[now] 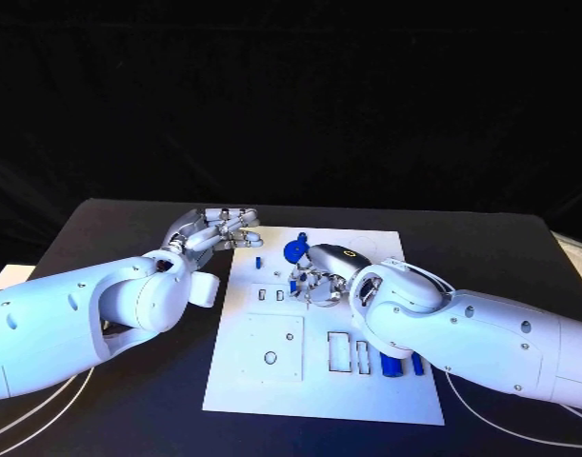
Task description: Assemble the parts on the task board
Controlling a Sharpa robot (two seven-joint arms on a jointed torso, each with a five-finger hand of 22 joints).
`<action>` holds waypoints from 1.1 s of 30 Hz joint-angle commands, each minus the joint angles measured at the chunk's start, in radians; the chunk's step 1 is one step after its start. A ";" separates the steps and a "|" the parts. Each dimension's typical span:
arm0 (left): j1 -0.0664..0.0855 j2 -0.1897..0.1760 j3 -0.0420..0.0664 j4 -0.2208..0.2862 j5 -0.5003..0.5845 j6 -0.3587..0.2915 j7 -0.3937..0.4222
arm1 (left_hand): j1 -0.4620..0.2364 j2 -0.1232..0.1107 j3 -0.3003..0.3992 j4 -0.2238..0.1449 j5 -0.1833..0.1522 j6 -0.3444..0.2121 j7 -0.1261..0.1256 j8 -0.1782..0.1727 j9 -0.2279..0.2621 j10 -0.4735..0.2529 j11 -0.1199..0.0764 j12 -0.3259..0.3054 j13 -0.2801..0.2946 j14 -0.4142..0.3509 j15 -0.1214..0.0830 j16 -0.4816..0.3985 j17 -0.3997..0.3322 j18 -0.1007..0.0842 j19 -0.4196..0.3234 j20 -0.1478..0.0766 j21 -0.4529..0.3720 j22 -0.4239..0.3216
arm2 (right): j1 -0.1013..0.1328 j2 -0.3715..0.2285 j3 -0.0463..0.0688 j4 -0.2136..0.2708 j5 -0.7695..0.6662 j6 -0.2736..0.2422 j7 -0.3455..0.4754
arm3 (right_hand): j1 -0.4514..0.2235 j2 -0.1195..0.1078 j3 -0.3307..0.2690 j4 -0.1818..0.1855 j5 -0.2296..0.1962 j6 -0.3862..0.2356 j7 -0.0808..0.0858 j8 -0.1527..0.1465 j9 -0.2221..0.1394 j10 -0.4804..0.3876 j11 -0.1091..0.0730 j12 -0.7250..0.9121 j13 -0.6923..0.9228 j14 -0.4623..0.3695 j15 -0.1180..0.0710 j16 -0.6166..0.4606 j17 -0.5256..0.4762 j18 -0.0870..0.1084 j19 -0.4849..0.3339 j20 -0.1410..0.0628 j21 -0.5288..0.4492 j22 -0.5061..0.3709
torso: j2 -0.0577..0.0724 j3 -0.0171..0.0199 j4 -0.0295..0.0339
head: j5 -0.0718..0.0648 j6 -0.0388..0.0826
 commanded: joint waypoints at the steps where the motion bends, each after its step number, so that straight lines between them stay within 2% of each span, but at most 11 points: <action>1: 0.000 0.003 0.001 0.003 0.002 0.016 0.012 | 0.000 0.002 0.003 -0.004 0.005 0.000 0.005 -0.006 0.001 -0.001 0.002 -0.007 -0.001 -0.009 0.000 -0.002 0.001 0.009 -0.008 0.003 -0.004 -0.001 | -0.002 0.003 0.000 0.000 -0.018 0.040 0.005 | -0.014 -0.008 -0.004 0.003 0.021 -0.002 0.004 -0.001 0.000 -0.003 0.001 -0.005 0.001 0.042 0.002 -0.006 -0.001 -0.008 -0.008 0.003 -0.007 -0.003 | 0.000 0.0010 0.0001 | 0.001 -0.003; 7: 0.000 0.003 0.001 0.004 0.002 0.017 0.011 | 0.000 0.002 0.003 -0.004 0.005 0.000 0.005 -0.006 0.001 -0.001 0.002 -0.006 -0.001 -0.010 0.000 -0.002 0.001 0.009 -0.008 0.003 -0.004 -0.002 | -0.004 0.009 0.000 -0.006 -0.021 0.064 0.010 | -0.021 -0.016 -0.009 0.003 0.030 -0.003 0.004 -0.001 0.000 -0.005 0.001 -0.008 -0.001 0.041 0.003 -0.008 -0.003 -0.008 -0.008 0.003 -0.008 -0.004 | 0.001 0.0007 0.0002 | 0.001 -0.006; 14: 0.000 0.006 0.001 0.006 0.002 0.019 0.010 | 0.000 0.002 0.003 -0.004 0.005 0.000 0.005 -0.006 0.001 -0.001 0.002 -0.006 -0.001 -0.010 0.000 -0.002 0.001 0.009 -0.008 0.003 -0.004 -0.002 | -0.008 0.018 -0.001 -0.015 -0.037 0.059 0.006 | -0.022 -0.017 -0.009 0.003 0.032 -0.003 0.004 -0.001 0.001 -0.007 0.001 -0.012 -0.004 0.041 0.003 -0.008 -0.003 -0.008 -0.009 0.003 -0.008 -0.005 | 0.000 0.0009 0.0008 | 0.002 -0.010; 19: 0.000 0.006 0.001 0.013 -0.002 0.022 0.009 | 0.000 0.002 0.003 -0.004 0.005 0.000 0.005 -0.006 0.001 -0.001 0.002 -0.006 -0.001 -0.010 0.000 -0.002 0.001 0.009 -0.008 0.003 -0.004 -0.002 | -0.013 0.024 -0.001 -0.025 -0.045 0.059 0.007 | -0.022 -0.017 -0.009 0.003 0.032 -0.003 0.004 -0.002 0.001 -0.009 0.001 -0.014 -0.006 0.041 0.003 -0.008 -0.003 -0.007 -0.010 0.003 -0.009 -0.007 | 0.001 -0.0006 0.0003 | 0.000 -0.011; 25: 0.000 0.007 0.001 0.017 -0.007 0.024 0.008 | 0.000 0.002 0.003 -0.004 0.005 0.000 0.005 -0.006 0.001 -0.001 0.002 -0.006 -0.001 -0.010 0.000 -0.002 0.001 0.009 -0.008 0.003 -0.004 -0.002 | -0.016 0.026 -0.001 -0.029 -0.050 0.060 0.006 | -0.024 -0.022 -0.011 0.002 0.034 -0.006 0.006 -0.004 0.000 -0.015 0.002 -0.025 -0.015 0.041 0.003 -0.010 -0.005 -0.007 -0.011 0.003 -0.011 -0.010 | 0.000 0.0005 0.0005 | 0.002 -0.014; 33: 0.000 0.008 0.001 0.022 -0.014 0.025 0.007 | 0.000 0.002 0.005 -0.005 0.005 0.000 0.005 -0.006 0.001 -0.001 0.002 -0.007 -0.001 -0.010 0.000 -0.002 0.002 0.009 -0.009 0.003 -0.004 -0.002 | -0.017 0.026 -0.001 -0.031 -0.058 0.060 0.006 | -0.038 -0.045 -0.023 0.000 0.074 -0.024 0.012 -0.014 -0.002 -0.024 0.007 -0.038 -0.024 0.040 0.007 -0.014 -0.009 -0.006 -0.014 0.006 -0.015 -0.017 | 0.001 -0.0003 0.0006 | 0.001 -0.016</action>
